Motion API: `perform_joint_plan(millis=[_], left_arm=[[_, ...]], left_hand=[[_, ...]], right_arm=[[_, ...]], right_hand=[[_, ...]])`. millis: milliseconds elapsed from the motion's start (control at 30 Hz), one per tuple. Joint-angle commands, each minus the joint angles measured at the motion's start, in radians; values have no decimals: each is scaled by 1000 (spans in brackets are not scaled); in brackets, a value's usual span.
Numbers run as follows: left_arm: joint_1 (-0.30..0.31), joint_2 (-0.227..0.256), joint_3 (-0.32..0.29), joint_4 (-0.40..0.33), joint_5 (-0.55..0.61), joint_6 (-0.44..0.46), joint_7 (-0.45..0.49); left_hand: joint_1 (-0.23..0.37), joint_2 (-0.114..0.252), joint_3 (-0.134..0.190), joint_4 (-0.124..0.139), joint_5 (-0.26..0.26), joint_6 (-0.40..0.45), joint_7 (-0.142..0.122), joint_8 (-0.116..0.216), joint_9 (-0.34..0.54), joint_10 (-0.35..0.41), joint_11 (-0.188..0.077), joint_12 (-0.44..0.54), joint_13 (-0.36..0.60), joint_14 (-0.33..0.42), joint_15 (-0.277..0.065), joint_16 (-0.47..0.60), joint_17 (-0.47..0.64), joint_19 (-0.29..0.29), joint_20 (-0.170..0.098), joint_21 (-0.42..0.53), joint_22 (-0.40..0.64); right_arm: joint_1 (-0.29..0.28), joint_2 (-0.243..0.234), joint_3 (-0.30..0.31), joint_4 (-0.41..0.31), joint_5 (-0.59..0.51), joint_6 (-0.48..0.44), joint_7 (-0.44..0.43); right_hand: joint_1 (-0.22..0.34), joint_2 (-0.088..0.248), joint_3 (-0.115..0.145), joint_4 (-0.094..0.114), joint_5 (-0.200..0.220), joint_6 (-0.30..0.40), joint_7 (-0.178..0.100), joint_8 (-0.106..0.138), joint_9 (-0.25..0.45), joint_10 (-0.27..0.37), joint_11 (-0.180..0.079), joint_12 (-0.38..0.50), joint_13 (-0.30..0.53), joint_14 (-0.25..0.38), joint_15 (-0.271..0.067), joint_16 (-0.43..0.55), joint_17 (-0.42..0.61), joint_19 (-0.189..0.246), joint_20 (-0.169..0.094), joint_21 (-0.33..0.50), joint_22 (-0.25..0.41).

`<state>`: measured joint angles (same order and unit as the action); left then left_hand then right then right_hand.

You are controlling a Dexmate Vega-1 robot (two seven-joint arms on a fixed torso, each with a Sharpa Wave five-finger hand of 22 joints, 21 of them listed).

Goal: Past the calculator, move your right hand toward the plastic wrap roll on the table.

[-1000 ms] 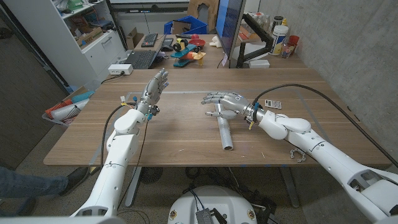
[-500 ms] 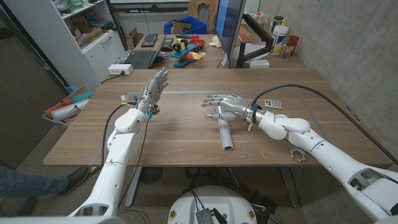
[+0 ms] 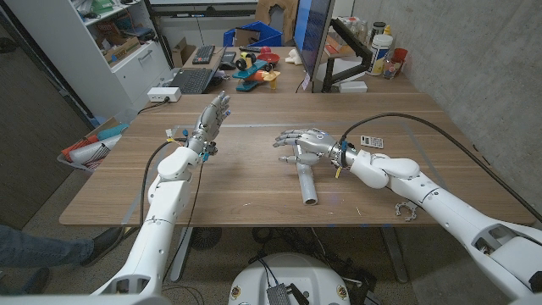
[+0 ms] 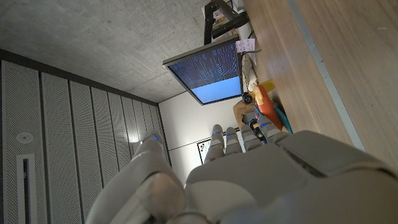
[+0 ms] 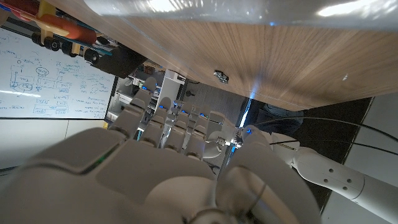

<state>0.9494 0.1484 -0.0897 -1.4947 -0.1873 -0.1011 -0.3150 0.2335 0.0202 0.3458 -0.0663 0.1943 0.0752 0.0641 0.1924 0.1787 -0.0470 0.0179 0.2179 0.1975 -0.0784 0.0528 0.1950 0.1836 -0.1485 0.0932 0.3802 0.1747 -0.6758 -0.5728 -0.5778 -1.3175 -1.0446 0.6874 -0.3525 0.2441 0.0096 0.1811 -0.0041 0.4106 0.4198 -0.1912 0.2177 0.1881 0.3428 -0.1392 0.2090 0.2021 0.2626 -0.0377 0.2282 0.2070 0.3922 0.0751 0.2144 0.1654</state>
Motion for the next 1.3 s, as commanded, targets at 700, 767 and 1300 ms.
perform_joint_plan(millis=[700,767,1300], left_arm=[[-26,4,1,47,-8,-30,-14],[-27,4,1,48,-8,-31,-14],[-45,1,2,73,-6,-36,-18]], left_hand=[[-7,6,1,-5,-3,10,-2,-3,2,6,2,0,2,4,3,-2,2,1,8,-16,2],[-8,6,1,-5,-3,11,-2,-3,2,5,1,0,2,4,3,-2,2,1,8,-17,2],[-9,7,0,-7,-3,12,-2,-3,2,6,-1,0,2,5,3,-2,2,2,10,-24,2]], right_arm=[[13,1,-35,21,-11,-15,-12],[14,1,-36,22,-11,-16,-11],[22,-3,-39,29,-7,-14,-3]], right_hand=[[5,12,7,-8,7,15,-3,-6,6,3,2,-5,5,9,0,1,4,8,15,-6,3],[5,12,7,-8,7,15,-4,-6,6,3,3,-5,5,9,1,0,4,9,16,-7,3],[6,14,7,-9,8,19,-4,-6,6,5,1,-5,5,12,2,1,4,12,18,-10,3]])
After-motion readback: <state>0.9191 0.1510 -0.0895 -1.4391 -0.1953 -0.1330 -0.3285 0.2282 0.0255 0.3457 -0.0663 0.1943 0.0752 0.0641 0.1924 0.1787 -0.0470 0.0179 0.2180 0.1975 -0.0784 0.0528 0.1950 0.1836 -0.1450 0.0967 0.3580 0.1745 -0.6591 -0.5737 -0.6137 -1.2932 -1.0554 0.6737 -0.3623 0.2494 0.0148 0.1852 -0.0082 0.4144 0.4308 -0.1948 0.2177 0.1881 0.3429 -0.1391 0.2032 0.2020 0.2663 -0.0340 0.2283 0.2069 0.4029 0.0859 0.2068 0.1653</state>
